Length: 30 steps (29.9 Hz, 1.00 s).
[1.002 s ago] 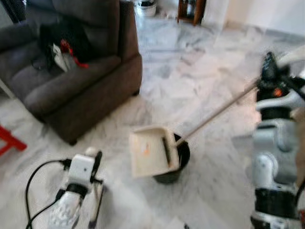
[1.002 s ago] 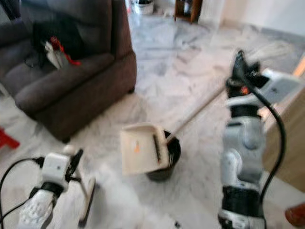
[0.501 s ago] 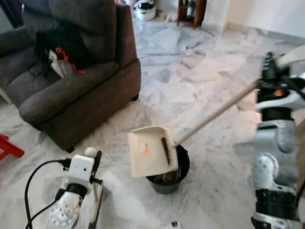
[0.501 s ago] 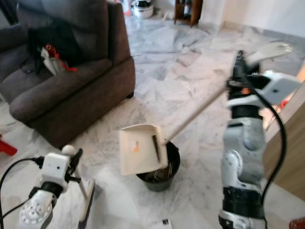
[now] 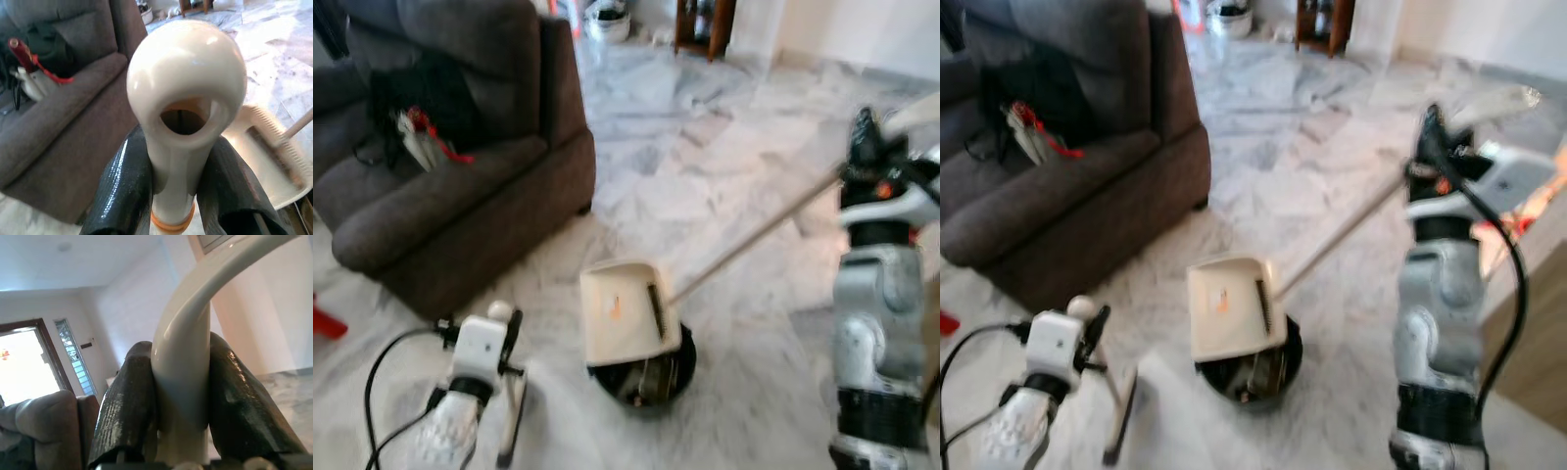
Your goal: Sweep floor
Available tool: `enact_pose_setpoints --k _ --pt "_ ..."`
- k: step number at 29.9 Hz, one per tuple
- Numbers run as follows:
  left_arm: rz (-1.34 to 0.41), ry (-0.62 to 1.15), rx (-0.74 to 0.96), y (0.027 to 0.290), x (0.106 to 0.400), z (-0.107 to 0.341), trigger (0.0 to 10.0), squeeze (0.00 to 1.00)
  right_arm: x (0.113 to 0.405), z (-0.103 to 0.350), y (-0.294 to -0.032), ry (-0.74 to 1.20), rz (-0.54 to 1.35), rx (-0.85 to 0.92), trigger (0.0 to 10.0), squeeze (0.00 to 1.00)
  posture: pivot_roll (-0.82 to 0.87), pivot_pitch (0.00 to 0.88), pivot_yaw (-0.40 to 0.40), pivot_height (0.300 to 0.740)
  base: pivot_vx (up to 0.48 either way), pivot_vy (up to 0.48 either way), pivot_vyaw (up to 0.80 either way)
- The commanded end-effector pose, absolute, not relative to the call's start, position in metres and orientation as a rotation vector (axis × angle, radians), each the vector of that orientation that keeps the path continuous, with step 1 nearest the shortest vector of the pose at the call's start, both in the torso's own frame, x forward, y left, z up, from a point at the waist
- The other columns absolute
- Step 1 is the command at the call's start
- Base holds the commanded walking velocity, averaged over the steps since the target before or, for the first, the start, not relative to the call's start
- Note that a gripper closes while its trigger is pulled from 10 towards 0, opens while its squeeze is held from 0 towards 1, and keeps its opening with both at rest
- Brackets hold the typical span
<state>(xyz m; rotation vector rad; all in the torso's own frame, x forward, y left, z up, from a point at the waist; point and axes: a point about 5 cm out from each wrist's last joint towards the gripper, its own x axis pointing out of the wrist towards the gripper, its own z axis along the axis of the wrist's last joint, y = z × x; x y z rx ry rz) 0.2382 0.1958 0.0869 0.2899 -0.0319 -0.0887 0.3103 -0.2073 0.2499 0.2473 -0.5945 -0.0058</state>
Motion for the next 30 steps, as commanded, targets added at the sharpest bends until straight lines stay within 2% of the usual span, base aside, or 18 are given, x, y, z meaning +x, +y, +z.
enact_pose_setpoints --k 1,10,23,30 --pt "-0.075 -0.057 0.321 0.199 0.238 0.092 10.0 0.0 0.304 0.267 -0.207 -0.682 0.003 0.234 10.0 0.0 0.06 0.092 0.098 0.74 0.0 0.0 0.0" --pt "-0.075 -0.059 0.318 0.199 0.238 0.092 10.0 0.0 0.301 0.272 -0.192 -0.72 0.054 0.117 10.0 0.0 0.06 0.091 0.098 0.74 0.0 0.0 0.0" --pt "-0.076 -0.062 0.315 0.199 0.239 0.092 10.0 0.0 0.295 0.277 -0.157 -0.774 0.186 0.106 10.0 0.0 0.06 0.093 0.097 0.74 0.0 0.0 0.0" --pt "-0.081 -0.062 0.312 0.199 0.239 0.092 10.0 0.0 0.287 0.281 -0.12 -0.823 0.296 0.021 10.0 0.0 0.06 0.094 0.098 0.74 0.0 0.0 0.0"
